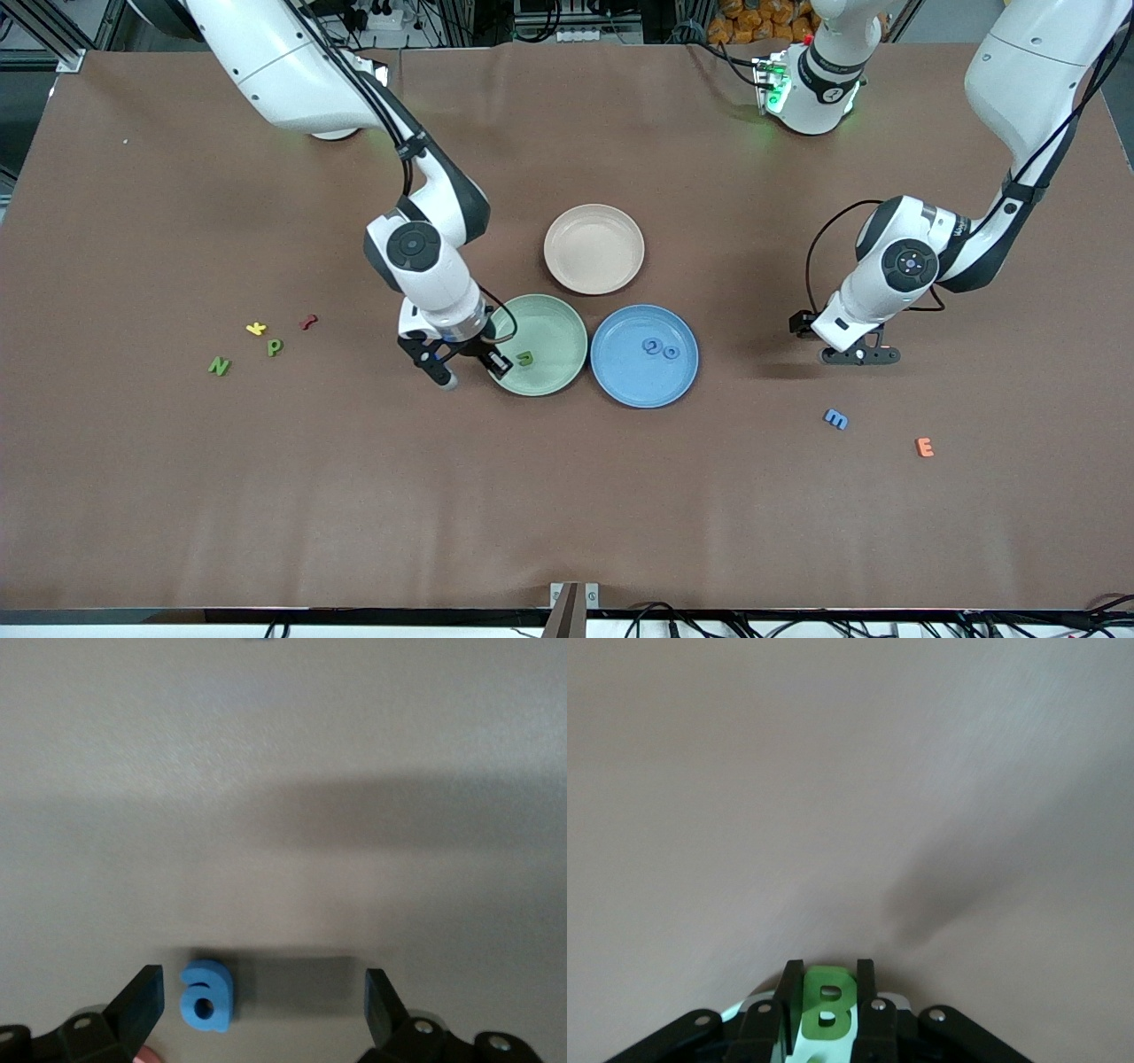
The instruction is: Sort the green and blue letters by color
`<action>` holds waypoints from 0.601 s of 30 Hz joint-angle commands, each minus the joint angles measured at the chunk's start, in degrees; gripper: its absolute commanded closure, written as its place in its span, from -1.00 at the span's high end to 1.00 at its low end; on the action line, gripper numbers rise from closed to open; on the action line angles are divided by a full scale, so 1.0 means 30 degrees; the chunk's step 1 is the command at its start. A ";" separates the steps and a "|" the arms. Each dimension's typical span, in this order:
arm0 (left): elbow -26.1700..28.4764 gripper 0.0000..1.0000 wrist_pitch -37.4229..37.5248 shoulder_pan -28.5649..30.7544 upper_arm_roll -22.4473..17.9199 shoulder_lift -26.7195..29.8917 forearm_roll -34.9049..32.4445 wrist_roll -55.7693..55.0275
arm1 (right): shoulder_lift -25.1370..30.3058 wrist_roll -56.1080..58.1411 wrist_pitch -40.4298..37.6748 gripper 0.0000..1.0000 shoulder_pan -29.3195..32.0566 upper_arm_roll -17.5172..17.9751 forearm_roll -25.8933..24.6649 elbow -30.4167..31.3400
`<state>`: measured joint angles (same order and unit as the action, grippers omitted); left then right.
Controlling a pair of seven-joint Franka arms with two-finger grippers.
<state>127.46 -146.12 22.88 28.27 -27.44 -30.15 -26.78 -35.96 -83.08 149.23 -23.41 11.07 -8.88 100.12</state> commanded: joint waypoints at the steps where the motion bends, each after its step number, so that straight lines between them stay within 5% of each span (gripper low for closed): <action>1: 0.0842 1.00 -0.1010 0.1042 0.0128 0.0416 -0.0527 0.0868 | -0.0729 -0.0753 -0.0201 -1.00 -0.0311 0.0265 -0.0030 -0.0649; 12: 0.1107 1.00 -0.1304 0.1337 0.0128 0.0445 -0.0527 0.1455 | -0.1052 -0.1895 -0.0230 -1.00 -0.1366 0.0323 -0.0088 -0.0620; 13: 0.1107 1.00 -0.1304 0.1337 0.0128 0.0416 -0.0527 0.1455 | -0.1052 -0.1896 -0.0230 -0.85 -0.1366 0.0323 -0.0117 -0.0620; 14: 0.1107 1.00 -0.1304 0.1337 0.0128 0.0416 -0.0527 0.1455 | -0.1052 -0.1809 -0.0230 -0.41 -0.1366 0.0323 -0.0089 -0.0620; 16: 0.1136 1.00 -0.1304 0.1308 0.0128 0.0416 -0.0527 0.1455 | -0.1023 -0.1691 -0.0259 0.94 -0.1337 0.0323 -0.0204 -0.0620; 18: 0.1165 0.80 -0.1304 0.1337 0.0128 0.0445 -0.0527 0.1426 | -0.1052 -0.1574 -0.0230 1.00 -0.1366 0.0323 -0.0497 -0.0590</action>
<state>129.48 -149.06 26.43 28.36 -27.43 -30.20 -22.41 -38.41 -87.27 149.15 -27.65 11.81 -8.90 99.61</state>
